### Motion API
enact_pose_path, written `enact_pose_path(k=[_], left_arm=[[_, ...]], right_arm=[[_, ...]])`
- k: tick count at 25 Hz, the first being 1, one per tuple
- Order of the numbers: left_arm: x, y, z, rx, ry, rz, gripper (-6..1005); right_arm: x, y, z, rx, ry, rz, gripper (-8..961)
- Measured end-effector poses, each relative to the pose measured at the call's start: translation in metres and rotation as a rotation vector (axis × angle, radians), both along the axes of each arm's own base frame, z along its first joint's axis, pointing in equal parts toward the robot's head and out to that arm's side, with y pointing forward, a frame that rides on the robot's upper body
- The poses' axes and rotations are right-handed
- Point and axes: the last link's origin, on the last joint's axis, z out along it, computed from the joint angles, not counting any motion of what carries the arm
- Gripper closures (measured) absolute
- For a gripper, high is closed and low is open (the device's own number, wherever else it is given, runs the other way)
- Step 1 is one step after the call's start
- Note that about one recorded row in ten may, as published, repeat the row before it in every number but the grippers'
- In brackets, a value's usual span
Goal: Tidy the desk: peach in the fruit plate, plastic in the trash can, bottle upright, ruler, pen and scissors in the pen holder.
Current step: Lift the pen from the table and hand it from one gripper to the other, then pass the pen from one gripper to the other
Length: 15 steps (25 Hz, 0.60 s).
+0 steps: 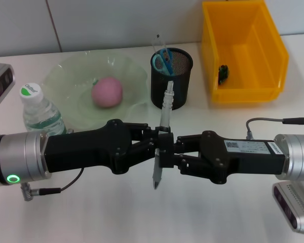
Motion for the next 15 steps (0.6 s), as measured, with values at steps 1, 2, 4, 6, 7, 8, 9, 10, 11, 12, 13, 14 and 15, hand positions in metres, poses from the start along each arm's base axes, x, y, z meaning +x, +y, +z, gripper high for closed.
enact_pose_path(k=[1,2,4,6,7,8,9,10,11,12,13,14,15], left_arm=[[0.000,0.000,0.000,0.000,0.000,-0.002,839],[0.000,0.000,0.000,0.000,0.000,-0.002,839],[0.000,0.000,0.000,0.001,0.001,-0.002,839],[0.000,0.000,0.001,0.002,0.000,-0.002,839],[0.000,0.001,0.002,0.006,0.000,0.001,842],[-0.001,0.001,0.002,0.008,0.001,0.001,843],[-0.001,0.001,0.002,0.008,0.001,0.002,843],[-0.001,0.001,0.002,0.008,0.001,0.002,843],[-0.001,0.002,0.003,0.009,0.001,0.002,844],[-0.001,0.002,0.003,0.009,0.001,0.002,844],[-0.002,0.001,0.003,0.013,0.002,0.004,845],[-0.003,0.001,0.003,0.014,0.002,0.005,845],[-0.003,0.001,0.003,0.014,0.002,0.005,845]], right_arm=[[0.002,-0.002,0.000,-0.015,0.007,-0.009,679],[0.002,-0.002,0.000,-0.015,0.007,-0.009,673],[0.003,-0.006,0.000,-0.036,0.018,-0.017,663],[0.006,-0.009,0.001,-0.051,0.029,-0.027,658],[0.006,-0.009,0.001,-0.051,0.029,-0.027,658],[0.007,-0.010,0.002,-0.051,0.031,-0.031,658],[0.007,-0.011,0.002,-0.052,0.033,-0.033,658],[0.009,-0.012,0.003,-0.054,0.036,-0.037,658],[0.010,-0.014,0.003,-0.056,0.039,-0.041,658],[0.012,-0.015,0.004,-0.056,0.043,-0.046,659],[0.013,-0.016,0.005,-0.055,0.047,-0.053,659],[0.015,-0.017,0.007,-0.050,0.052,-0.062,659],[0.017,-0.018,0.008,-0.045,0.058,-0.072,659]])
